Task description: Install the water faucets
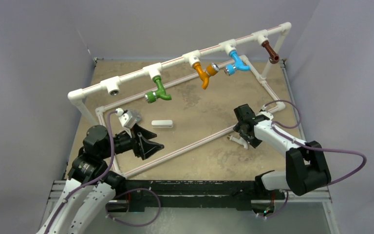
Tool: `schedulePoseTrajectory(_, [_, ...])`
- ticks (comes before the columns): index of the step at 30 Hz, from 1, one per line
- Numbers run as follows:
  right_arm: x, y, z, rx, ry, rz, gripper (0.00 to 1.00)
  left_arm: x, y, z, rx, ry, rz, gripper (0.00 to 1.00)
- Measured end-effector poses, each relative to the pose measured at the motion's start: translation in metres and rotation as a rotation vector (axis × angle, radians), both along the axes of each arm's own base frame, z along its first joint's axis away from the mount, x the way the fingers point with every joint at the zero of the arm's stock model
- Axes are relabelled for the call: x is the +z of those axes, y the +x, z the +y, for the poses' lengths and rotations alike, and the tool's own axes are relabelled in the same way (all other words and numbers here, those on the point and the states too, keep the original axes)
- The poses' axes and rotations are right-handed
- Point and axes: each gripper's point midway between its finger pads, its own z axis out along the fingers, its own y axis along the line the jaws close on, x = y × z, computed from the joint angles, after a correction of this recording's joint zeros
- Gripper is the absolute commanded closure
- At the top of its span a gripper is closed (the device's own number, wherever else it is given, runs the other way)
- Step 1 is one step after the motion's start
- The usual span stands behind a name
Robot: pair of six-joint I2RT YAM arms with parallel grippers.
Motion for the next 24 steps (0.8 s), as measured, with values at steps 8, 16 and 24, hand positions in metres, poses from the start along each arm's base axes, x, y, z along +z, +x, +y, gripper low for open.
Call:
schedulePoseTrajectory(8, [-0.004,0.001,0.004,0.009,0.024,-0.006,0.22,0.0,0.0,-0.001,0.001,0.002,0.0,0.35])
schedulePoseTrajectory(16, [-0.004,0.004,0.006,0.019,0.029,-0.023,0.3,-0.001,0.001,0.0,0.007,0.004,0.0,0.35])
schedulePoseTrajectory(24, [-0.014,0.003,0.005,0.033,0.015,0.011,0.39,0.0,0.0,0.0,0.005,0.002,-0.005,0.35])
